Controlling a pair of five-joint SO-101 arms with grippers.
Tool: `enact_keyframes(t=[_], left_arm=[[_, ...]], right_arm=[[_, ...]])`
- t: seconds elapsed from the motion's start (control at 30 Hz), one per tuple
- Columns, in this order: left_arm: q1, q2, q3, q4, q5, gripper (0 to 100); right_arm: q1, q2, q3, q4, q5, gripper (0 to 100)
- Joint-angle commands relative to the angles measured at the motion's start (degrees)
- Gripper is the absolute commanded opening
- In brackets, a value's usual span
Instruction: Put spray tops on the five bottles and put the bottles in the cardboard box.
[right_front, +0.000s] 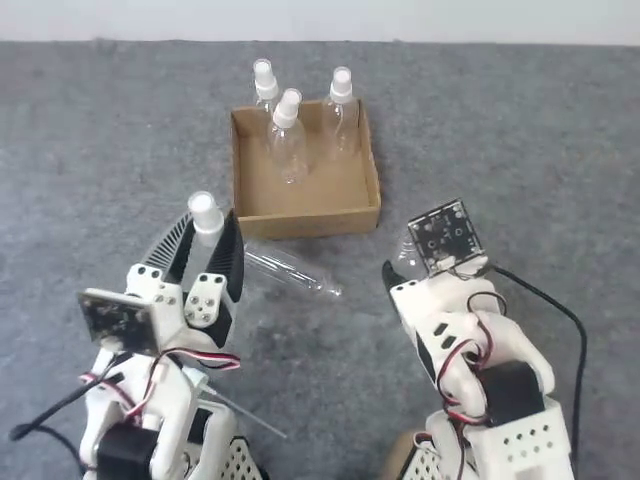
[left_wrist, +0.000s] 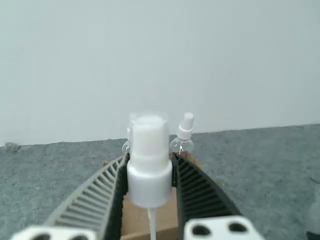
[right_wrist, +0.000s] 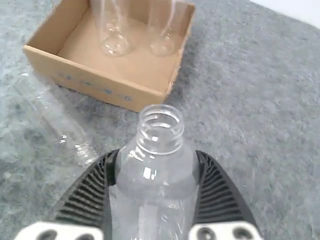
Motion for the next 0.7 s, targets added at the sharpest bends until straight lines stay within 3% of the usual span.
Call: enact_keyframes(t=[0.0,0.27,0.67], left_arm=[[-0.35,-1.14,-2.07,-6.77,2.37,1],[0.00,-0.88,-3.03,-15.47,7.47,1],[-0.35,-1.05,-6.46,-15.38,11.52,1]], right_arm=[[-1.54,-1.36,0.09,-1.63,0.70,2.4],[-1.89,-1.36,0.26,-2.07,0.18,2.7],[-8.40,-1.36,6.86,-14.46,0.62,2.6]])
